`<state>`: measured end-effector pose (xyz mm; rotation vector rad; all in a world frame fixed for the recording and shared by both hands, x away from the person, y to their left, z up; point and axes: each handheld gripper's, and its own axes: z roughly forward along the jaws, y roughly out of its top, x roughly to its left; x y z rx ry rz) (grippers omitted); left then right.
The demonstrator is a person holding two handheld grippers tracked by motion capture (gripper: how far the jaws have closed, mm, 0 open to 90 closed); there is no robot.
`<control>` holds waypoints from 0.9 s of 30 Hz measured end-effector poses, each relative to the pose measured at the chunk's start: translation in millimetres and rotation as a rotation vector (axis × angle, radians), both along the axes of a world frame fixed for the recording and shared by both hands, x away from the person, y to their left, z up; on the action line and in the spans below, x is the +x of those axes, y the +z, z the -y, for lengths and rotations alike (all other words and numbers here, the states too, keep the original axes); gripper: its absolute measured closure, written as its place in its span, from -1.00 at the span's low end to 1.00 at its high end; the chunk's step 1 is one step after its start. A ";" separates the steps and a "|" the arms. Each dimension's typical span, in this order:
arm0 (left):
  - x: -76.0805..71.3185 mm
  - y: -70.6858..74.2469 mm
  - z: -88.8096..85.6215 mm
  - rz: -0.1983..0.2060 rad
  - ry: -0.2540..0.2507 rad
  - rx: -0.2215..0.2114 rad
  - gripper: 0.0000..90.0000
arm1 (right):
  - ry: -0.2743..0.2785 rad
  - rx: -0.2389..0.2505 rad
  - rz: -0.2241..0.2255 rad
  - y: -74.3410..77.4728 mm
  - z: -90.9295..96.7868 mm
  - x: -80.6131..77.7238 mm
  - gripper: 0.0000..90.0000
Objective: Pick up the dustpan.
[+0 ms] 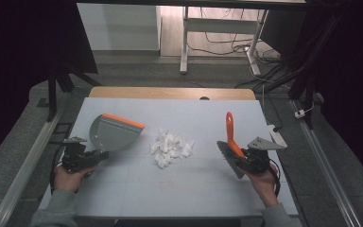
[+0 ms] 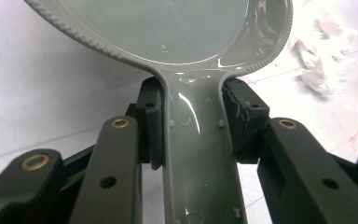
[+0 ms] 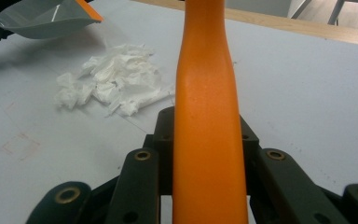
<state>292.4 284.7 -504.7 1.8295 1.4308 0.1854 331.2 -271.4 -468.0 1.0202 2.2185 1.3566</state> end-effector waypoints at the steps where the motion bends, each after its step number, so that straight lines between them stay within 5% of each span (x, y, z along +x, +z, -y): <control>1: 0.4 1.1 -0.2 0.005 -0.007 -0.001 0.37 | 0.000 0.000 -0.002 -0.2 -0.3 0.5 0.57; 27: -12.8 30.7 -3.7 0.135 -0.199 0.018 0.37 | -0.011 0.007 0.030 7.8 -1.8 -3.2 0.57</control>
